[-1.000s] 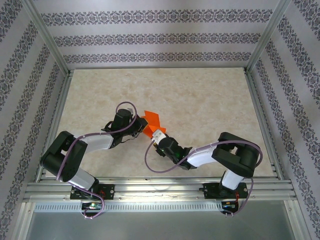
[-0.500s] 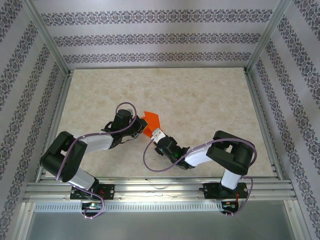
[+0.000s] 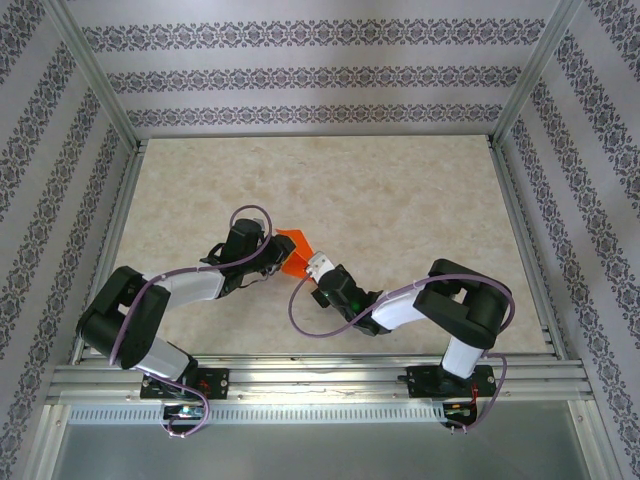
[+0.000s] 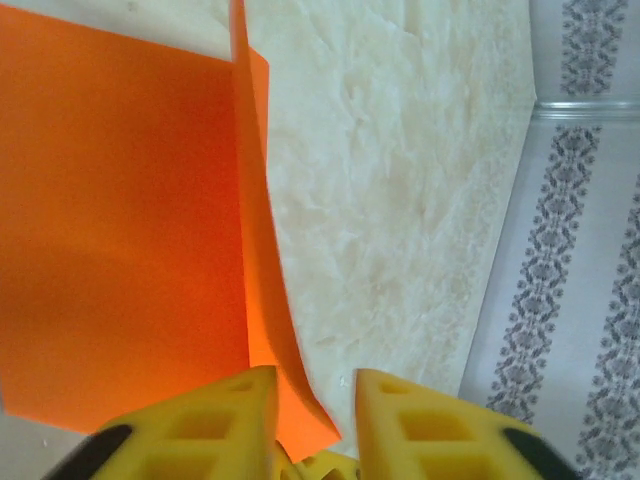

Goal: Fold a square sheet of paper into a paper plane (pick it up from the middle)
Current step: Fourth fold the wing at the center of the table.

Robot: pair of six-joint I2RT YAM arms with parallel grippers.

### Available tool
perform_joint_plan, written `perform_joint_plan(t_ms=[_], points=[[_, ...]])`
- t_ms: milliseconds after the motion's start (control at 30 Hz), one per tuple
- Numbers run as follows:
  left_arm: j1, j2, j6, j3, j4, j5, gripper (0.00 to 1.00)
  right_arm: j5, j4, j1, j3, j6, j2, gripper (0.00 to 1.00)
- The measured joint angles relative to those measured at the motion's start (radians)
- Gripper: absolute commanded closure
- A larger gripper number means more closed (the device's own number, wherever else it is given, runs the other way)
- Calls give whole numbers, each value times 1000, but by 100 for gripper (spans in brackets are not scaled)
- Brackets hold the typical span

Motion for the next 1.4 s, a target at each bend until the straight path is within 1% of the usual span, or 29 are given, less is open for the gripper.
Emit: perform_joint_plan(t_ms=[100, 267, 467, 567, 700, 867, 933, 1067, 1400], points=[[0, -10, 18, 4, -42, -10, 48, -15, 8, -3, -5, 0, 0, 99], [3, -18, 42, 20, -85, -23, 44, -52, 10, -14, -6, 2, 0, 99], [29, 16, 62, 50, -96, 11, 44, -92, 17, -20, -11, 8, -1, 99], [40, 40, 70, 65, -98, 26, 48, -105, 20, -20, -15, 12, -3, 99], [54, 63, 80, 82, -100, 50, 60, -112, 25, -20, -20, 19, -4, 98], [61, 64, 94, 82, -108, 63, 78, -129, 27, -27, -26, 19, -8, 93], [64, 63, 97, 82, -113, 64, 83, -141, 29, -32, -33, 22, -12, 92], [72, 63, 98, 82, -116, 64, 87, -165, 31, -40, -45, 26, -15, 90], [76, 63, 98, 82, -119, 65, 90, -191, 31, -55, -50, 31, -17, 87]])
